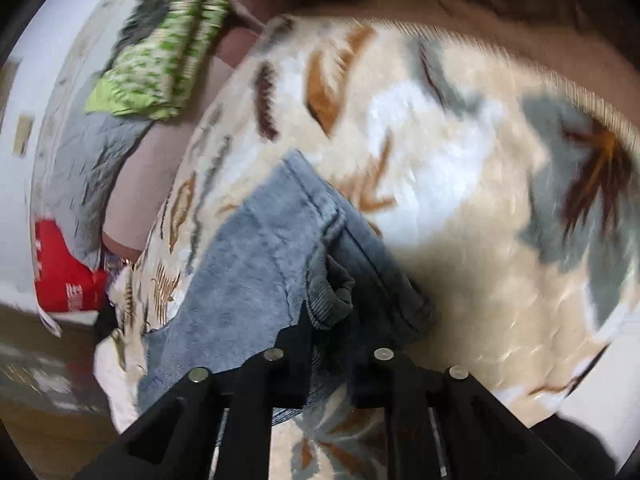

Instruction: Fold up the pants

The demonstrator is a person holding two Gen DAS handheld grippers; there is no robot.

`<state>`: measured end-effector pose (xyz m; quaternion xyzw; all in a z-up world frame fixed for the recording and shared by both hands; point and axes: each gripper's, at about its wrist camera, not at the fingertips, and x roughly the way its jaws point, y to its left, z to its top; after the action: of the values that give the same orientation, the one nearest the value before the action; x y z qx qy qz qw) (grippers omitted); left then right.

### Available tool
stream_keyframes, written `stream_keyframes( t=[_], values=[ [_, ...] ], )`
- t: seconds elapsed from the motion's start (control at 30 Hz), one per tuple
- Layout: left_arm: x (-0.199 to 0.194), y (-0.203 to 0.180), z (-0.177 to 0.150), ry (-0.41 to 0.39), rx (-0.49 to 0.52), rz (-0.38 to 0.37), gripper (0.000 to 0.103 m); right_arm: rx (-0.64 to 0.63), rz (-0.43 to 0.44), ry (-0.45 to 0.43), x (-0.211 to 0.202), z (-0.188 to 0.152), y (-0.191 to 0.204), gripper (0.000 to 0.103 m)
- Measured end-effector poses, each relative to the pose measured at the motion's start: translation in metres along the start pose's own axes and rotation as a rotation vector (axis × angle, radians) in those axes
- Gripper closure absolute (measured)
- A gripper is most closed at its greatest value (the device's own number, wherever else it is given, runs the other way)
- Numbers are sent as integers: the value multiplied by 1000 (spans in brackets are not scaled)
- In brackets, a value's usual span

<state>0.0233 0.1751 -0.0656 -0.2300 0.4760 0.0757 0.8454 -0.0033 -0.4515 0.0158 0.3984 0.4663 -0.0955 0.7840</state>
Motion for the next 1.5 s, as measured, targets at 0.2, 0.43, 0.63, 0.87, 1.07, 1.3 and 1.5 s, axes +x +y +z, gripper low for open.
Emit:
stream_keyframes(
  t=[0.2, 0.43, 0.63, 0.87, 1.07, 1.3, 1.5],
  values=[
    [2, 3, 8, 18, -21, -7, 32, -109, -160, 149, 22, -9, -21, 88],
    [-28, -13, 13, -34, 16, -11, 32, -104, -170, -6, -22, 4, -18, 42],
    [-29, -51, 12, -111, 222, 73, 30, -199, 121, 43, -15, -4, 48, 42],
    [3, -45, 7, -12, 256, 144, 24, -239, 2, 292, 84, -44, 63, 42],
    [-22, -70, 13, -140, 292, 46, 23, -529, 34, 197, 55, -36, 172, 43],
    [26, -71, 1, -74, 362, 129, 16, -855, 165, 337, 162, -74, 338, 43],
    [28, -69, 0, -85, 359, 115, 13, -979, 86, 420, 232, -102, 385, 43]
  ],
)
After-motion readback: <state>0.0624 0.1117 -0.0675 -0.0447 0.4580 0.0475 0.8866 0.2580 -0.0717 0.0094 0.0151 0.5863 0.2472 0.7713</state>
